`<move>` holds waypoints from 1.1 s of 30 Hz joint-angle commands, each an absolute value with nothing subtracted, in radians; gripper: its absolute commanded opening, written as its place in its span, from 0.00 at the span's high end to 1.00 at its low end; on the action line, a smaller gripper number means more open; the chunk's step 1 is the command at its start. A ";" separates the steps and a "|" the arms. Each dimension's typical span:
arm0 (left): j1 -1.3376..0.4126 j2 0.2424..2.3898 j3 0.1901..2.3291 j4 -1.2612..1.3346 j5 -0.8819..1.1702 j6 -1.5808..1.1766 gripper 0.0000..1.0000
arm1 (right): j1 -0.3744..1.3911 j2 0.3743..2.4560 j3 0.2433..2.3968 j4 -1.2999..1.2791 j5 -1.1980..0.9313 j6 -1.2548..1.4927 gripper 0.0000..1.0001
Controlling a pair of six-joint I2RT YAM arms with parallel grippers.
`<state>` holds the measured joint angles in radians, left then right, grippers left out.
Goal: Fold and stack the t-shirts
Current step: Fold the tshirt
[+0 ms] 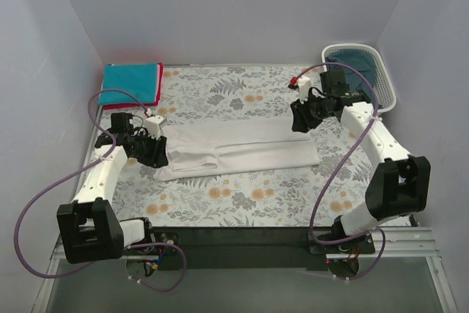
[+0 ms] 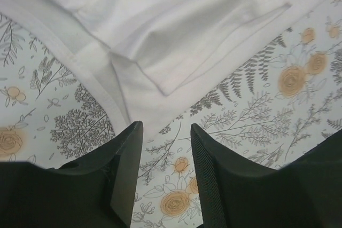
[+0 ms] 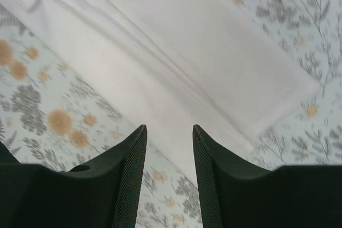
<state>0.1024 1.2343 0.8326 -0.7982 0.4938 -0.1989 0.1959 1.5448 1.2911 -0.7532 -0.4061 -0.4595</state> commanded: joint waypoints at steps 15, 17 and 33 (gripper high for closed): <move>0.089 1.224 0.666 -0.632 0.621 -0.166 0.49 | 0.687 1.870 1.388 -0.284 -0.721 0.106 0.56; 0.083 1.249 0.667 -0.611 0.601 -0.181 0.49 | 0.712 1.920 1.400 -0.268 -0.719 0.153 0.56; 0.048 1.328 0.657 -0.528 0.597 -0.235 0.49 | 0.730 2.086 1.434 -0.210 -0.767 0.273 0.53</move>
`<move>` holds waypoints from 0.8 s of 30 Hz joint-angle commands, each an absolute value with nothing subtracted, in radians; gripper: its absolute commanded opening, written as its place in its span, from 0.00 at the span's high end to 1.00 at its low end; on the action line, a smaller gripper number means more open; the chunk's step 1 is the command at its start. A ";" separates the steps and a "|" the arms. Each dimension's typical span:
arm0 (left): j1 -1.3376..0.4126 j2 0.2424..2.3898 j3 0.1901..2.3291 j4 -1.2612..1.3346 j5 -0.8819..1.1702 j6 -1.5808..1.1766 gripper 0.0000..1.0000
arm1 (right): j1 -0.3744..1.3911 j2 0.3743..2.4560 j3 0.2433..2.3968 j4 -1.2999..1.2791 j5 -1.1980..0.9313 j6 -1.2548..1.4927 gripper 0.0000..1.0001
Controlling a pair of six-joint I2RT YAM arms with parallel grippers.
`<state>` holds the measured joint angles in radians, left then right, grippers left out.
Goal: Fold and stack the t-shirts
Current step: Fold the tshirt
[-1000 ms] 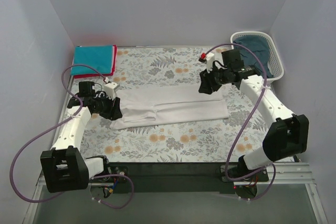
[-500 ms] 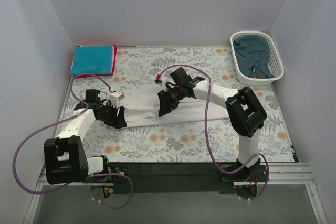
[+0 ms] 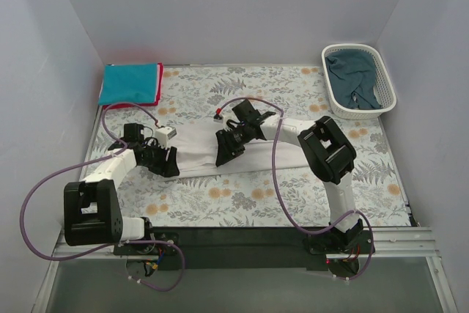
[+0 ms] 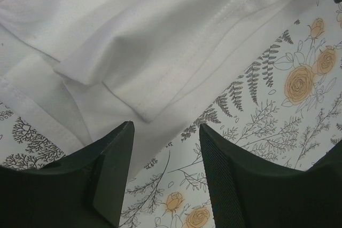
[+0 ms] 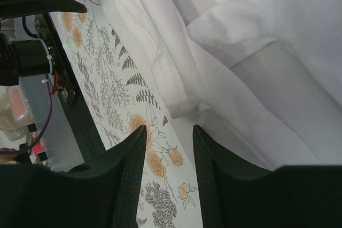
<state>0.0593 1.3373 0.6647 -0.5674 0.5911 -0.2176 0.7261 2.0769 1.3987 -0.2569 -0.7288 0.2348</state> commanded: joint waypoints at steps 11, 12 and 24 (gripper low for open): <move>0.014 1.367 0.653 -0.485 0.571 -0.271 0.50 | 0.744 2.123 1.463 -0.204 -0.785 0.293 0.54; 0.014 1.373 0.661 -0.480 0.568 -0.275 0.50 | 0.744 2.122 1.463 -0.201 -0.787 0.291 0.54; -0.026 1.404 0.684 -0.471 0.497 -0.307 0.64 | 0.744 2.135 1.460 -0.198 -0.784 0.285 0.82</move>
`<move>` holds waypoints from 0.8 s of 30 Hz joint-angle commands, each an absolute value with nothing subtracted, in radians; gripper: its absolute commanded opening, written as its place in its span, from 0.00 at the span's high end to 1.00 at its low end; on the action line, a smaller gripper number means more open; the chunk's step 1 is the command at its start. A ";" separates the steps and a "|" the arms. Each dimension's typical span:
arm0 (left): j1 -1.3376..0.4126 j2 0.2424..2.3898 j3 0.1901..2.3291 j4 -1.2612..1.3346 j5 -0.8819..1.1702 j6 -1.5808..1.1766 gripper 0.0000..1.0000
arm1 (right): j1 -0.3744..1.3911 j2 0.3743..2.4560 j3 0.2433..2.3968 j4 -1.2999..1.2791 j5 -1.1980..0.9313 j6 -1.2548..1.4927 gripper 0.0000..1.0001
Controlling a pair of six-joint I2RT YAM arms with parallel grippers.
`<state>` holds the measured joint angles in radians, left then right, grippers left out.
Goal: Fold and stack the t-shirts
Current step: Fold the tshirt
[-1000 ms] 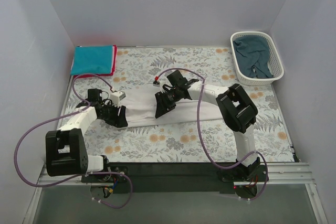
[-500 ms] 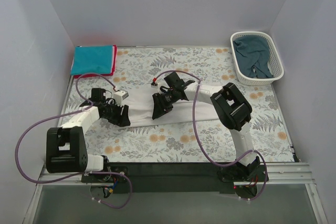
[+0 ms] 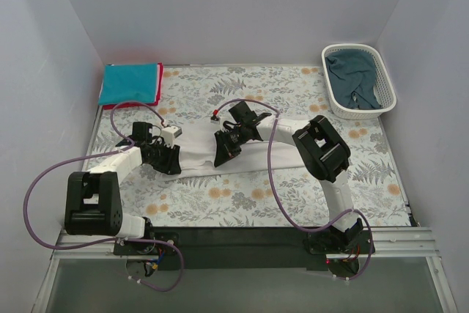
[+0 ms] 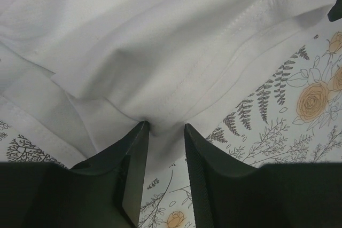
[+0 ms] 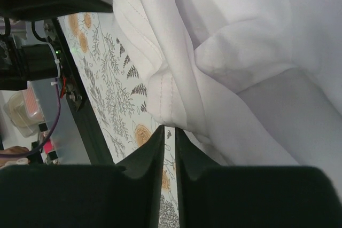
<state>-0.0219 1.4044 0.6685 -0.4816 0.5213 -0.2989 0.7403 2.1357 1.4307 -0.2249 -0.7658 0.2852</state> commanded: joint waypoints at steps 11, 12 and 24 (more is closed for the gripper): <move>-0.026 1.358 0.756 -0.520 0.483 -0.325 0.86 | 0.741 2.088 1.456 -0.199 -0.779 0.265 0.99; -0.026 1.356 0.765 -0.522 0.483 -0.324 0.87 | 0.739 2.086 1.457 -0.199 -0.781 0.265 0.99; -0.026 1.408 0.900 -0.538 0.517 -0.353 1.00 | 0.677 2.054 1.459 -0.198 -0.816 0.256 0.99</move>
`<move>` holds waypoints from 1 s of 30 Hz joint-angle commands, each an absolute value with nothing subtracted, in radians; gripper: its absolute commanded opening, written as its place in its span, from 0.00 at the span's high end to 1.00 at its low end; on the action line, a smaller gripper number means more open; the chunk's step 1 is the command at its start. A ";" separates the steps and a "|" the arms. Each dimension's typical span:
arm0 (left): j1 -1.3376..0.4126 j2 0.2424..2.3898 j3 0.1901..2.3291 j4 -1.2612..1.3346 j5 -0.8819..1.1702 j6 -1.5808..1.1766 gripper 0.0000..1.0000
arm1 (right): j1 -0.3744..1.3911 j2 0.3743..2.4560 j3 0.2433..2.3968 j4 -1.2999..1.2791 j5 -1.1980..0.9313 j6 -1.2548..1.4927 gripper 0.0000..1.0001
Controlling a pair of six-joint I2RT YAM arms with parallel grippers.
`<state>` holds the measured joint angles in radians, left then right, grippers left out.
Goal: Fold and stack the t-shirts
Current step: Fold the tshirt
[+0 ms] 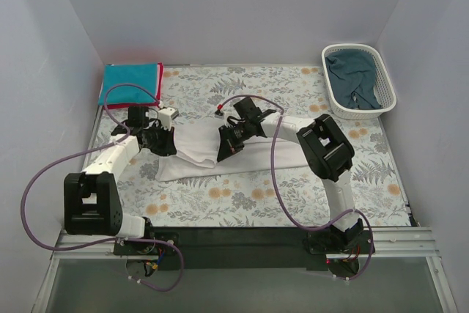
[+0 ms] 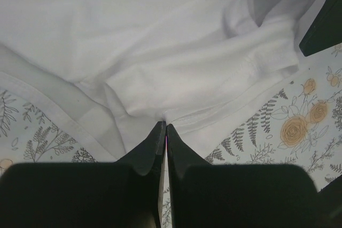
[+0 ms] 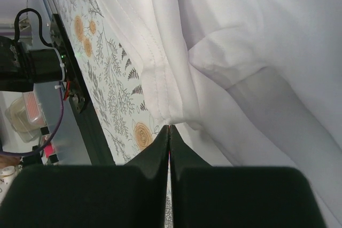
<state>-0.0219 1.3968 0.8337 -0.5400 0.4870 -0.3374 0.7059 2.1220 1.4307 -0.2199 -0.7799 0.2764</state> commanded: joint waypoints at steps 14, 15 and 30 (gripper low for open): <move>-0.026 1.652 1.138 -0.486 0.537 -0.448 1.00 | 0.548 1.941 1.276 -0.345 -0.740 0.033 0.99; -0.026 1.660 1.150 -0.477 0.532 -0.457 1.00 | 0.543 1.937 1.267 -0.356 -0.729 0.019 0.99; -0.023 1.672 1.170 -0.333 0.451 -0.591 0.78 | 0.477 1.836 1.181 -0.457 -0.676 -0.092 0.99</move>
<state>-0.0219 1.7252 1.1400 -0.3840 0.4885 -0.5533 0.5037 1.9030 1.1740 -0.4320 -0.6750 -0.0509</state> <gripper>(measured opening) 0.202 0.019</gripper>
